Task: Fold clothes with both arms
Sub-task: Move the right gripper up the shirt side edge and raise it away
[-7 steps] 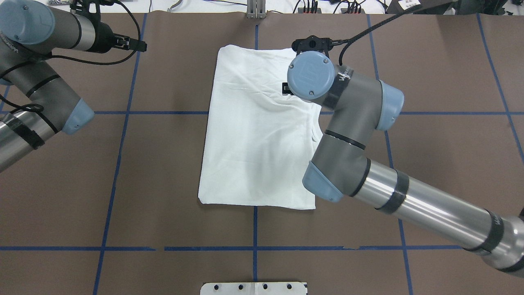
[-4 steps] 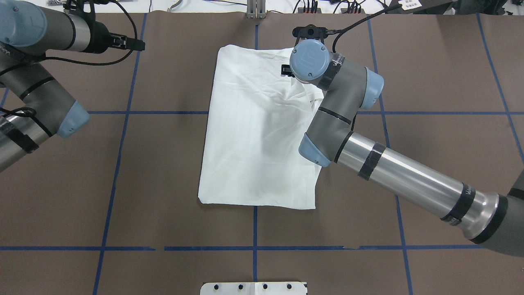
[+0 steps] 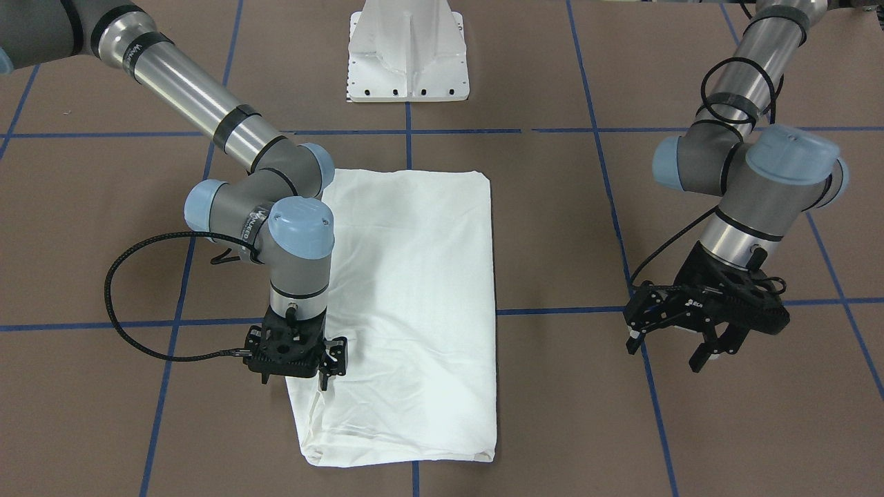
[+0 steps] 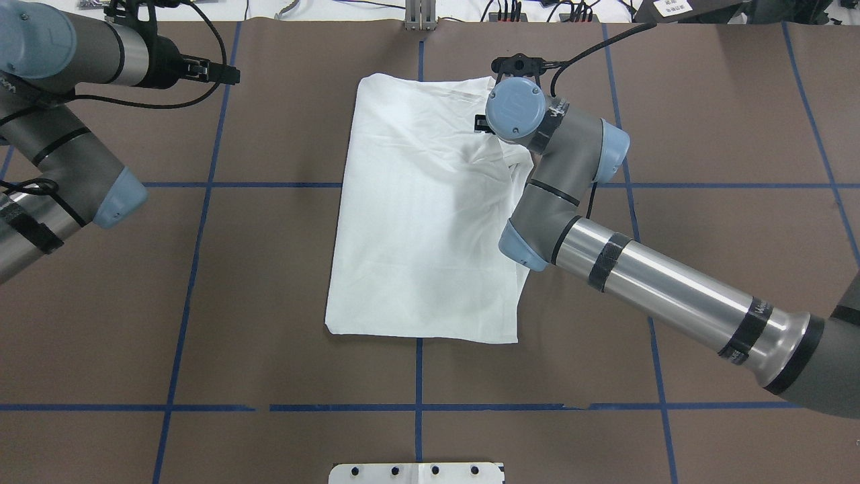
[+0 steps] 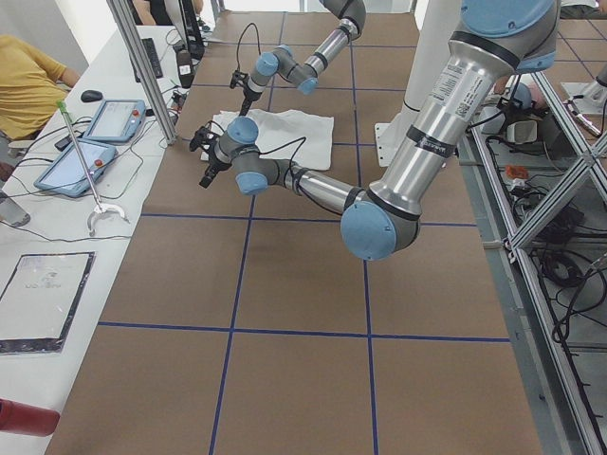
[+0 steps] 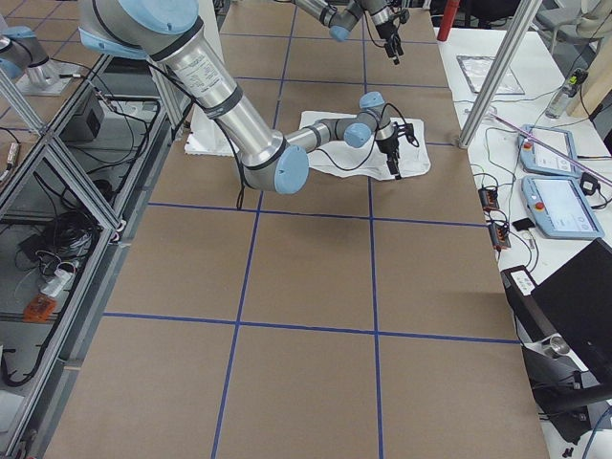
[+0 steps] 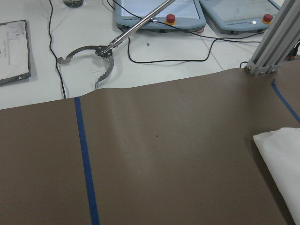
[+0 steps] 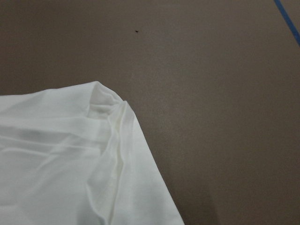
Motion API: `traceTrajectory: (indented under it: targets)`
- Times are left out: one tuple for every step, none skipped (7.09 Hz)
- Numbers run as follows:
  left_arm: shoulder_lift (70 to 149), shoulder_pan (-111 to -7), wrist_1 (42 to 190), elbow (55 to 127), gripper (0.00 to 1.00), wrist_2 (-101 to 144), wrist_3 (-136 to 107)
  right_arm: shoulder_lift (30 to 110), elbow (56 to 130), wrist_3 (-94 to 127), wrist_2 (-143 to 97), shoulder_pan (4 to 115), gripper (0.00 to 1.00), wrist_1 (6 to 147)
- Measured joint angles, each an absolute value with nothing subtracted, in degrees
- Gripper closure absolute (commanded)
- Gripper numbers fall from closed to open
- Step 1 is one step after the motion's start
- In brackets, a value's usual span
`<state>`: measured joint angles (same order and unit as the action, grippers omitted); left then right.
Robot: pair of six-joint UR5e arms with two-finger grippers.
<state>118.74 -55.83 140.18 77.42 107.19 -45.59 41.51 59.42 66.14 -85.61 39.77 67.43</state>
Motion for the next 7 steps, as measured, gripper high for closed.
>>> traceTrajectory:
  targets:
    - [118.71,-55.71,140.18,77.41,0.00,107.21,-45.61,41.79,58.97,64.33,-85.54,40.35,0.00,67.77]
    - [118.68,-55.62,140.18,77.38,0.00,107.22,-45.61,42.24,58.89,61.22,-85.62,41.48,0.00,68.57]
    - [118.67,-55.46,140.20,77.33,0.00,107.27,-45.64,42.66,59.05,58.06,-85.71,42.72,0.00,69.78]
    - [118.66,-55.30,140.22,77.29,0.00,107.37,-45.75,42.89,59.79,55.47,-86.27,43.91,0.00,70.81]
    - [118.69,-55.24,140.03,77.49,0.00,107.60,-45.88,43.00,61.54,54.36,-88.20,44.85,0.00,71.32]
    - [118.74,-55.21,139.25,78.31,0.00,108.95,-46.37,43.95,65.10,54.39,-91.32,45.48,0.00,71.28]
    - [118.75,-55.01,137.37,80.14,0.00,110.78,-47.79,46.96,71.24,55.31,-94.48,45.82,0.00,70.97]
